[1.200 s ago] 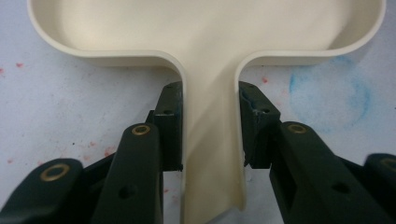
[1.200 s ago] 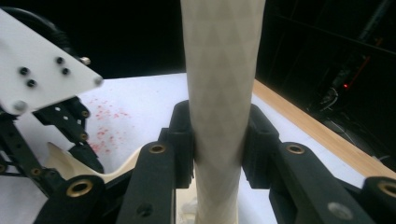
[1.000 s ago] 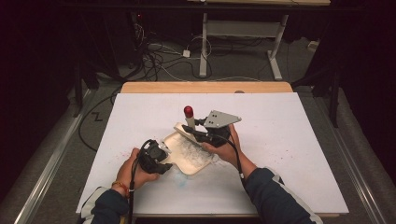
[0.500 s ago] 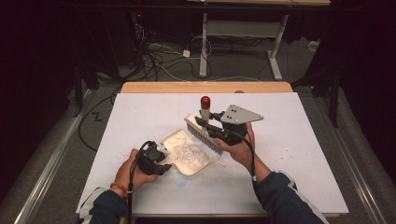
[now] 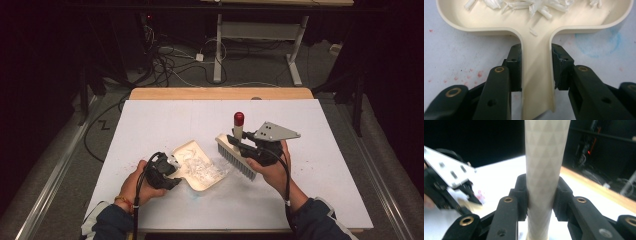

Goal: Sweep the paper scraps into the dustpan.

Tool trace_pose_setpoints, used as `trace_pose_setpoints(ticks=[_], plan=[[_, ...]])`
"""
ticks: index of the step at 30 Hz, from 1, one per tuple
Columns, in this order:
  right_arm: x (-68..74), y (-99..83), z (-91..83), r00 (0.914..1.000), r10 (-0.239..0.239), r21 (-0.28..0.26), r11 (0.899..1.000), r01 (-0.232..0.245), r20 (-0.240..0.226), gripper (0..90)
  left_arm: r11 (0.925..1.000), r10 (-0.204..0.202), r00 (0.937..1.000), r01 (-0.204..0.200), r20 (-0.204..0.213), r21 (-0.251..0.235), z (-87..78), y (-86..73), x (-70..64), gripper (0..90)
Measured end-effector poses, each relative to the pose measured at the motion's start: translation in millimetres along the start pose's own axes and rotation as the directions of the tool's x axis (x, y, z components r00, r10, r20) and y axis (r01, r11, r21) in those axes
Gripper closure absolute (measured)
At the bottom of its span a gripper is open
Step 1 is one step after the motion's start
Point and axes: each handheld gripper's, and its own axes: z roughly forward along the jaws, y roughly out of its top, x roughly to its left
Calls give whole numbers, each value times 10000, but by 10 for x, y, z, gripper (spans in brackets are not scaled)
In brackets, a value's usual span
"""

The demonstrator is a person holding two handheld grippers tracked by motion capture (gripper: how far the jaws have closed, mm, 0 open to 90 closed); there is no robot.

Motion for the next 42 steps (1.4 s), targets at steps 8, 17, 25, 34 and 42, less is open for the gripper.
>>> trace_pose_setpoints(ticks=[8, 17, 25, 34, 42], plan=[[-15, -99, -146, 9959, -87, 178, 9998, 71, 904, 704, 9999, 123, 9999, -123, 5, 63, -12, -46, -17, 633], [116, -148, -42, 9739, -600, 417, 9978, 521, 2189, 704, 9998, 194, 9998, -194, -47, 94, -14, -53, -88, 633], [420, -246, 235, 9766, -841, 142, 9965, 830, 1981, 704, 9998, 172, 9998, -170, -132, 118, -25, -45, -147, 632], [650, -116, 586, 9900, -743, 85, 9972, 738, 1198, 703, 10000, 3, 10000, -3, -28, -12, 4, -32, -160, 632], [783, 41, 758, 9975, -377, -310, 9987, 397, 605, 704, 10000, -65, 10000, 65, 30, -49, 17, -37, -153, 632]])
